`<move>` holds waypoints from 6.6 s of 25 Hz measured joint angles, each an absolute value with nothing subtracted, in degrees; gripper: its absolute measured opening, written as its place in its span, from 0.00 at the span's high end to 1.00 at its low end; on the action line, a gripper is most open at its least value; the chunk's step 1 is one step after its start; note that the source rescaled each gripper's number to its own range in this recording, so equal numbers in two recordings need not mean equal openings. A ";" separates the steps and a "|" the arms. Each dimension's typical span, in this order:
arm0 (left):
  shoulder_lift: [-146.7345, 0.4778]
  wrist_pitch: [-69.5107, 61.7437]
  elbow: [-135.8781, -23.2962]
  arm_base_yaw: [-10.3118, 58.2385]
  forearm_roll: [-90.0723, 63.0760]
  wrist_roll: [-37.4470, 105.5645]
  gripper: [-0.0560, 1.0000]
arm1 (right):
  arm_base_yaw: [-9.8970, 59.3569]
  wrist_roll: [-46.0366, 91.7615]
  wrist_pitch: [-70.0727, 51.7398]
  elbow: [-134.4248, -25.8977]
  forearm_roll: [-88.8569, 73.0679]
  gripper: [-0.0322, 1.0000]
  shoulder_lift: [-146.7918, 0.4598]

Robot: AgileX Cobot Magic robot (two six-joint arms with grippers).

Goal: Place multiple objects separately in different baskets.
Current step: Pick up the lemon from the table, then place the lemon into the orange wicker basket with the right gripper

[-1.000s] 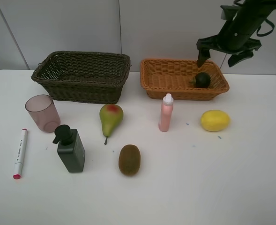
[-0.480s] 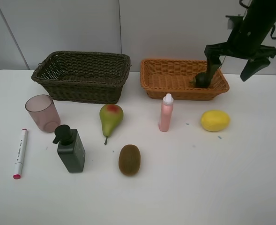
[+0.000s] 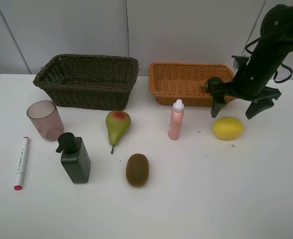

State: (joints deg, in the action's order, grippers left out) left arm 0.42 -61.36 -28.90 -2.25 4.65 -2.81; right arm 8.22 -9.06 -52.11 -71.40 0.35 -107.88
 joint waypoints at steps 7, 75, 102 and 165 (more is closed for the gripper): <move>0.42 -61.36 -28.90 -2.25 4.65 -2.81 0.10 | 8.22 -9.06 -47.04 -68.05 0.35 0.00 -107.88; 0.42 -61.36 -28.90 -2.25 4.65 -2.81 0.10 | 7.88 -9.06 -53.01 -59.69 0.97 0.01 -107.27; 0.42 -61.36 -28.90 -2.25 4.65 -2.81 0.10 | 7.88 -11.66 -54.12 -57.87 0.00 0.01 -107.27; 0.42 -61.36 -28.90 -2.25 4.65 -2.81 0.10 | 11.86 -7.96 -48.89 -106.68 -0.92 0.36 -121.82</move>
